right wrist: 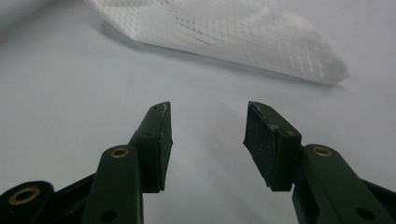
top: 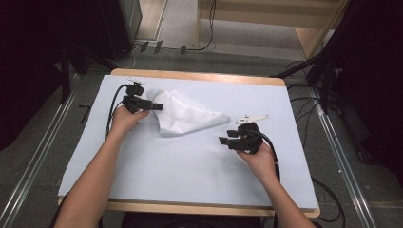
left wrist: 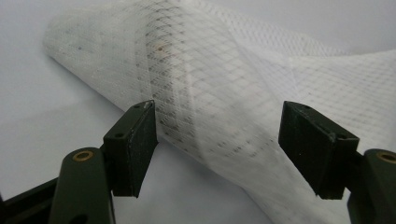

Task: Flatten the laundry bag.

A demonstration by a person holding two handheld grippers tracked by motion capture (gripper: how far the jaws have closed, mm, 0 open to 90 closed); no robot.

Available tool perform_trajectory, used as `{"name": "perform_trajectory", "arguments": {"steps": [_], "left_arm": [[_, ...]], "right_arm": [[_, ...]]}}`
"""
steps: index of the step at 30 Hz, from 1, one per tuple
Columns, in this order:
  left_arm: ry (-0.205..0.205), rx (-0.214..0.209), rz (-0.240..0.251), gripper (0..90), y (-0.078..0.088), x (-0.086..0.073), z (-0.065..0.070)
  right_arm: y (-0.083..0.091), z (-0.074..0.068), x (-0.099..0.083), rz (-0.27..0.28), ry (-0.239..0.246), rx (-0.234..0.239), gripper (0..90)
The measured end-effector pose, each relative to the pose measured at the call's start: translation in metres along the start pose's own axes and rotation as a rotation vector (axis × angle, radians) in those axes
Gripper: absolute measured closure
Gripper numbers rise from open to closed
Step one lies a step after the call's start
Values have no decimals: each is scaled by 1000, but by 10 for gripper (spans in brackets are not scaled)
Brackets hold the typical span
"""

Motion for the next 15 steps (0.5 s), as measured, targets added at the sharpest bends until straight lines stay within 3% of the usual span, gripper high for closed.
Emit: {"name": "perform_trajectory", "arguments": {"steps": [2,5,8,11,15], "left_arm": [[6,20,-2,287,-7,-1,-2],[52,-2,-6,298,-17,-4,-3],[57,-6,25,355,-20,-3,-3],[9,42,42,568,-20,-6,-2],[21,28,22,707,-20,-7,-2]], "right_arm": [[1,3,-3,-2,-11,-6,521],[4,6,-9,-5,-32,-23,520],[7,8,-12,-5,-37,-31,520],[9,11,-15,-4,-56,-42,519],[10,13,-15,2,-53,-44,518]]}}
Point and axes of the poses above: each handheld gripper's, and its own axes: y roughly backward along the jaws, x roughly out of its top, z roughly to its right, the point moved 4 cm from there along -y, roughly forward along the jaws, and after that the axes turned 14 degrees about x, right-handed, at the moved point
